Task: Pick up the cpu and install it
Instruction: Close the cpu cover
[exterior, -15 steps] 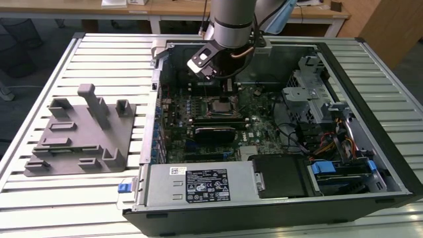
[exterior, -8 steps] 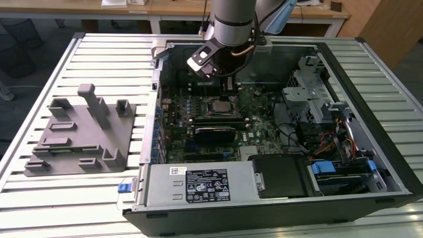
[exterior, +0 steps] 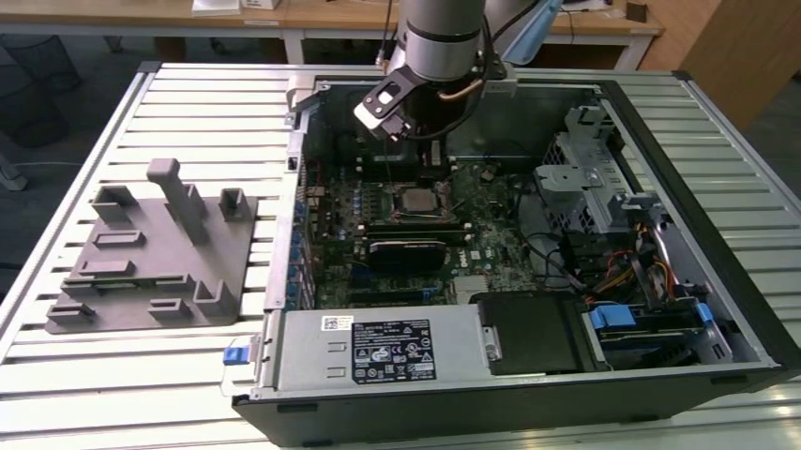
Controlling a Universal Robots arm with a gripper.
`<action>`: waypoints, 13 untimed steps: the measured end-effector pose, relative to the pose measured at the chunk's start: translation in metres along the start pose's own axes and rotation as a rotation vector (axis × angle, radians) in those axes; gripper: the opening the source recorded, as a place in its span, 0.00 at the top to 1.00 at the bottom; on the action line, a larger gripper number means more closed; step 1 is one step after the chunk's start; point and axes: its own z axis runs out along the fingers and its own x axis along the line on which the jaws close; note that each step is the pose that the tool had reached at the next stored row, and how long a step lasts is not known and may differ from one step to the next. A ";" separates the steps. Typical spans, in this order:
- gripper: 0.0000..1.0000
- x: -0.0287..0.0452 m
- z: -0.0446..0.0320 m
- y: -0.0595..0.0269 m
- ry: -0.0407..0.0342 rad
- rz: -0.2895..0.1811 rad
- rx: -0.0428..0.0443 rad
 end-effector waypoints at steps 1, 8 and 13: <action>0.89 -0.0001 -0.0016 0.0000 0.0003 0.000 0.0001; 0.89 -0.0003 -0.0071 0.0000 0.0008 0.000 0.0001; 0.89 -0.0003 -0.0096 0.0001 0.0010 0.000 -0.0001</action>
